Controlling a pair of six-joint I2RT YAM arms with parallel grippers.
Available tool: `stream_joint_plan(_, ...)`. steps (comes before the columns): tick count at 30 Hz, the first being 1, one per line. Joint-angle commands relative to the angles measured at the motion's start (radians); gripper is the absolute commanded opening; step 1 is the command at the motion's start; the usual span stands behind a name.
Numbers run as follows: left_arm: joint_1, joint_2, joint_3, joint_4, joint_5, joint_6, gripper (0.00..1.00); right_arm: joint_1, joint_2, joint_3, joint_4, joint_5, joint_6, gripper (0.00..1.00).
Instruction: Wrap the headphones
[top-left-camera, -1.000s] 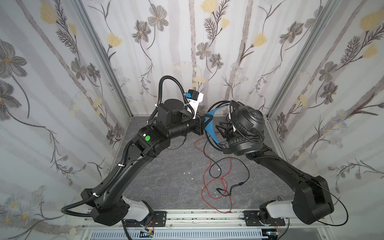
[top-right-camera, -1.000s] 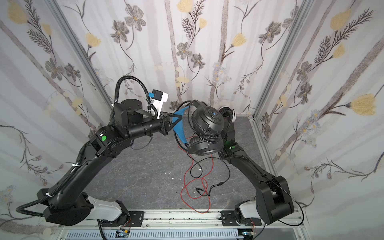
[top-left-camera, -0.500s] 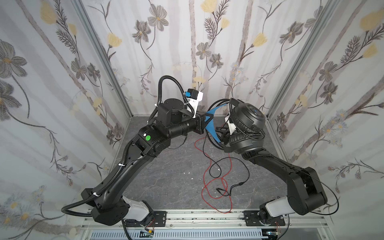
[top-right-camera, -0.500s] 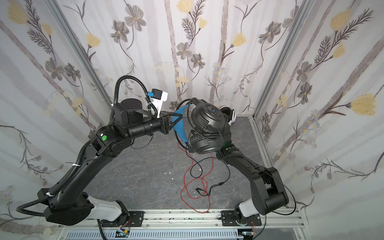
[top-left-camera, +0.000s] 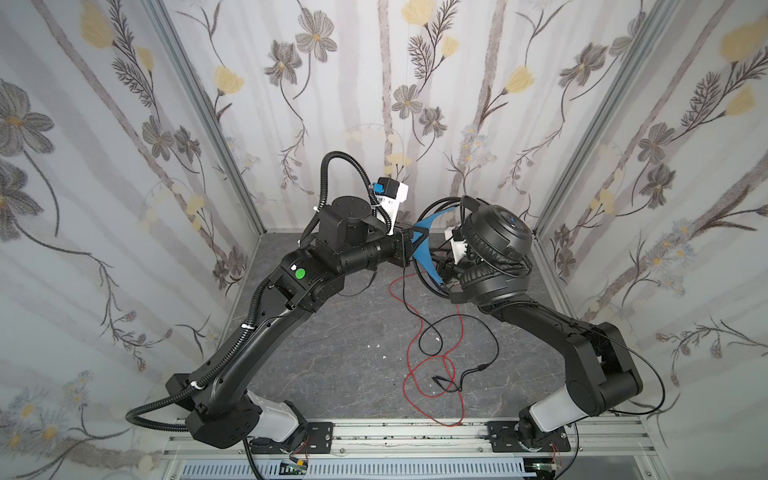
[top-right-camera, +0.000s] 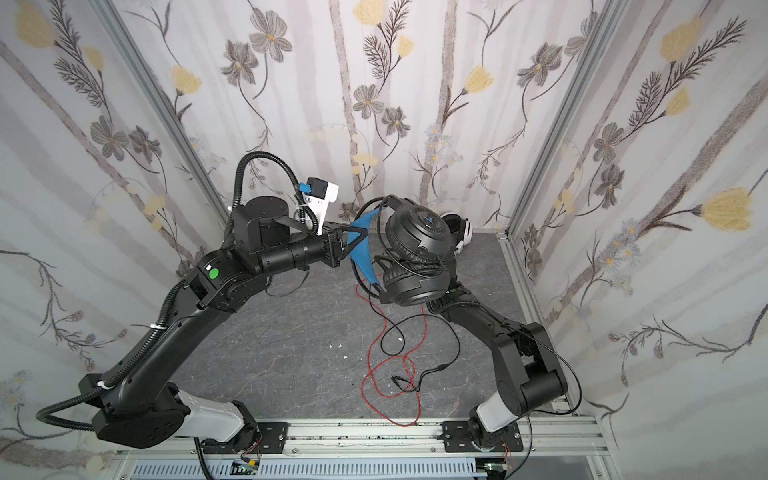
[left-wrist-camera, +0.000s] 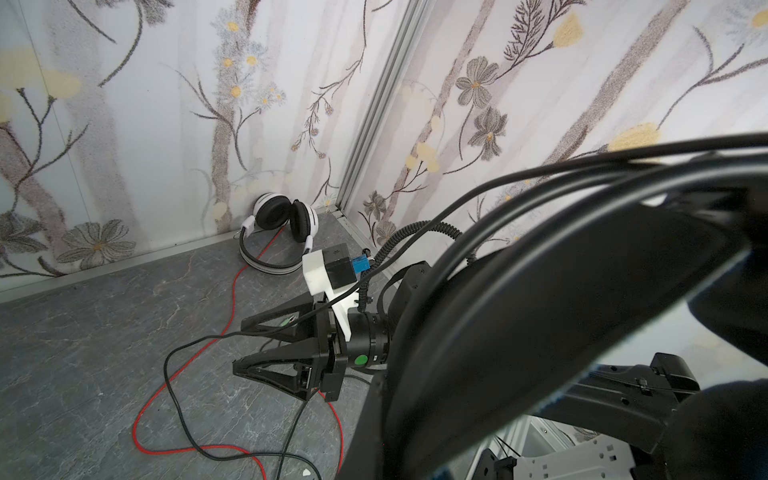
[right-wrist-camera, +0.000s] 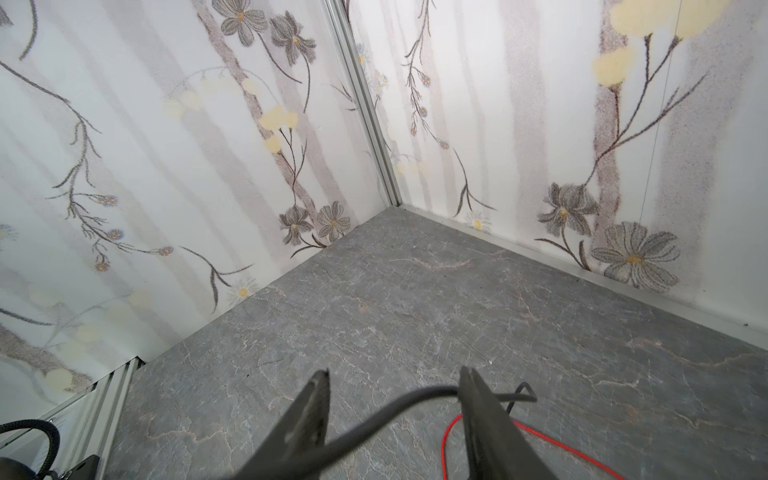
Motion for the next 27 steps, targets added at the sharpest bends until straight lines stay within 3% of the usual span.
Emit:
stream_joint_plan(1,0.003,0.003,0.014,0.1,0.019,-0.048,0.0,0.004,0.019,0.029,0.045,0.039,0.018,0.54)
stream_joint_plan(9,0.007,0.002,0.017,0.097,0.023,-0.05,0.0,0.009,0.047,0.067,0.005,0.09,0.0,0.56)
stream_joint_plan(13,0.014,0.007,0.02,0.111,0.028,-0.061,0.0,0.009,0.051,0.066,0.005,0.069,0.0,0.39)
stream_joint_plan(18,0.022,0.011,0.02,0.12,0.006,-0.064,0.0,0.018,0.032,0.065,-0.042,0.063,-0.031,0.02)
stream_joint_plan(27,0.036,0.009,-0.048,0.263,-0.181,-0.115,0.0,0.061,-0.116,-0.07,-0.289,0.284,-0.153,0.0)
